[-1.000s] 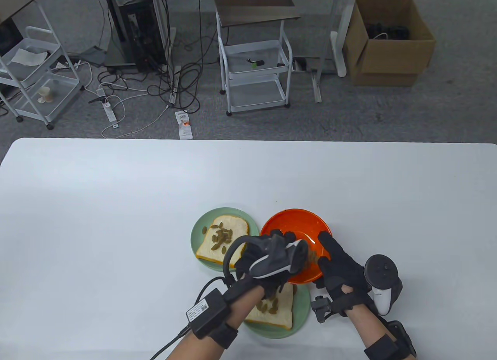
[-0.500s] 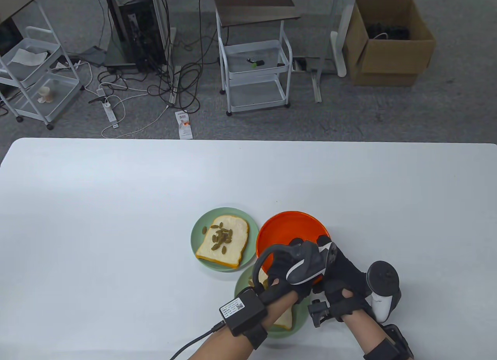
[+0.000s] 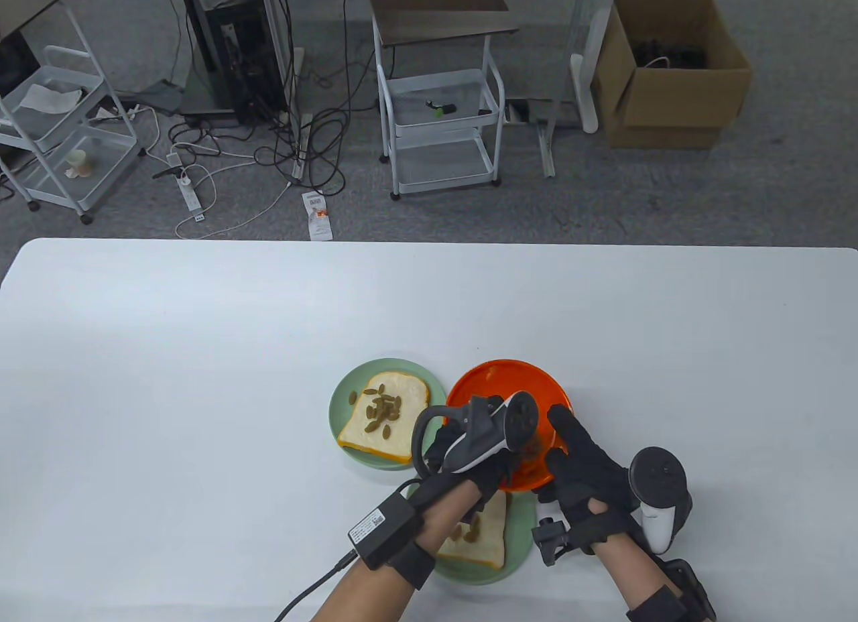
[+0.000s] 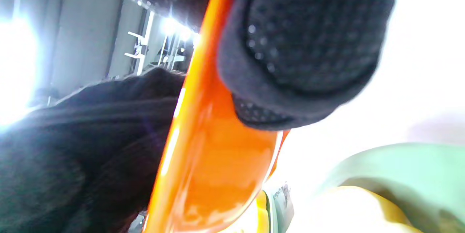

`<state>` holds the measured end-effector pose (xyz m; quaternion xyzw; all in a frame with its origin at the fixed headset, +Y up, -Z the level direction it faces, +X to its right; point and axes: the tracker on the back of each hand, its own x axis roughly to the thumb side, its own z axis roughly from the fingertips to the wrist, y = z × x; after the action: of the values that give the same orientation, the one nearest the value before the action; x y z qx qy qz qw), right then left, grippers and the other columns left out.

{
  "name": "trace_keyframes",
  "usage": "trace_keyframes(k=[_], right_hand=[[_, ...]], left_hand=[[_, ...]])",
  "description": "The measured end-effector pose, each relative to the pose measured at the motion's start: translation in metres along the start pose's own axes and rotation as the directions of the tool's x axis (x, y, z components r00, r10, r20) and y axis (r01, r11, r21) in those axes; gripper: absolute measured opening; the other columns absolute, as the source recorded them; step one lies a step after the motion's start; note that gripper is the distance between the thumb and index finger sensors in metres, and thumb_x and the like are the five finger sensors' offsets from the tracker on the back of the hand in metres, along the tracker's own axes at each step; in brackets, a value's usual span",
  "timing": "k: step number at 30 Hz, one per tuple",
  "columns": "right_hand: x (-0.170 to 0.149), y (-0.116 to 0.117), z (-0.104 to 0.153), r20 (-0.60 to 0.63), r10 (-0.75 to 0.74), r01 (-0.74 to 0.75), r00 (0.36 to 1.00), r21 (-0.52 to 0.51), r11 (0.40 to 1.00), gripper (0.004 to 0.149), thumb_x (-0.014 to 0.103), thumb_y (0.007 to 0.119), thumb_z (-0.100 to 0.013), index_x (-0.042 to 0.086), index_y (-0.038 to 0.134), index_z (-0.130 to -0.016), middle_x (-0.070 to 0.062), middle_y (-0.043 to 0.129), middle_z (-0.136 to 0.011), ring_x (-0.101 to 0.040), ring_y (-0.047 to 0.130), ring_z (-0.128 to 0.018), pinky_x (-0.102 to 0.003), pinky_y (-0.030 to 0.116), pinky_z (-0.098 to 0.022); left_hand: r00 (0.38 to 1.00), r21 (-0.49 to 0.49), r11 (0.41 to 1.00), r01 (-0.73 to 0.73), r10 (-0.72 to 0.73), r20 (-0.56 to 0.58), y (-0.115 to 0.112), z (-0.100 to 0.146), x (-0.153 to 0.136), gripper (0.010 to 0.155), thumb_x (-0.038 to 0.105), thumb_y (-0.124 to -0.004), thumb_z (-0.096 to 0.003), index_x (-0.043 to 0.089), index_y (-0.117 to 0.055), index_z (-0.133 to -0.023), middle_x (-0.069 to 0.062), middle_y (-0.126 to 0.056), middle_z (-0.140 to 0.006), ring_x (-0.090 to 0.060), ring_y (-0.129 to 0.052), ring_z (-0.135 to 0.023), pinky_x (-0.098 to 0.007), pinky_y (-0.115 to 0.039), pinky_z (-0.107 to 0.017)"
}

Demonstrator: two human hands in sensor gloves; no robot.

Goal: Sprinkle raisins onto toast

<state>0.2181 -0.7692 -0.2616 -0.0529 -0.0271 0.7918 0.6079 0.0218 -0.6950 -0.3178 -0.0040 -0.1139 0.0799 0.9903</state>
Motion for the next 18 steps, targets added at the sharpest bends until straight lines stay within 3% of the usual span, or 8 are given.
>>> trace_keyframes(k=[4, 7, 13, 18], right_hand=[[-0.005, -0.001, -0.004, 0.009, 0.078, -0.078, 0.997, -0.02, 0.997, 0.058, 0.014, 0.083, -0.046, 0.012, 0.071, -0.103, -0.037, 0.072, -0.094, -0.034, 0.109, -0.022, -0.028, 0.099, -0.01], [-0.007, -0.001, -0.006, -0.001, 0.083, -0.083, 0.997, -0.022, 0.996, 0.058, 0.014, 0.083, -0.046, 0.012, 0.071, -0.103, -0.037, 0.072, -0.094, -0.035, 0.108, -0.022, -0.029, 0.099, -0.01], [-0.007, -0.004, -0.008, 0.004, 0.095, -0.095, 0.995, -0.038, 0.995, 0.058, 0.014, 0.083, -0.046, 0.012, 0.071, -0.103, -0.037, 0.072, -0.094, -0.035, 0.108, -0.022, -0.029, 0.099, -0.01], [-0.007, -0.006, -0.009, -0.001, 0.088, -0.088, 0.996, -0.04, 0.995, 0.058, 0.014, 0.084, -0.046, 0.012, 0.071, -0.102, -0.037, 0.072, -0.094, -0.035, 0.108, -0.022, -0.029, 0.099, -0.01]], left_hand=[[0.988, 0.036, 0.99, -0.135, 0.137, -0.065, 0.021, -0.003, -0.032, 0.045, 0.045, -0.1, -0.0381, 0.04, -0.091, -0.082, 0.006, -0.101, -0.073, -0.012, -0.114, -0.028, -0.023, -0.101, -0.024], [0.978, 0.05, 0.99, -0.128, 0.135, -0.158, 0.027, -0.008, -0.064, 0.045, 0.045, -0.1, -0.0384, 0.04, -0.091, -0.083, 0.006, -0.101, -0.074, -0.012, -0.114, -0.029, -0.023, -0.101, -0.024], [0.94, -0.033, 0.999, -0.031, 0.018, -0.341, -0.004, -0.018, -0.124, 0.046, 0.045, -0.099, -0.0397, 0.04, -0.089, -0.084, 0.006, -0.1, -0.075, -0.011, -0.114, -0.03, -0.023, -0.101, -0.025], [0.905, -0.11, 0.991, 0.075, -0.114, -0.409, -0.029, -0.023, -0.146, 0.048, 0.049, -0.097, -0.0398, 0.041, -0.089, -0.086, 0.007, -0.101, -0.074, -0.009, -0.112, -0.034, -0.025, -0.098, -0.028]])
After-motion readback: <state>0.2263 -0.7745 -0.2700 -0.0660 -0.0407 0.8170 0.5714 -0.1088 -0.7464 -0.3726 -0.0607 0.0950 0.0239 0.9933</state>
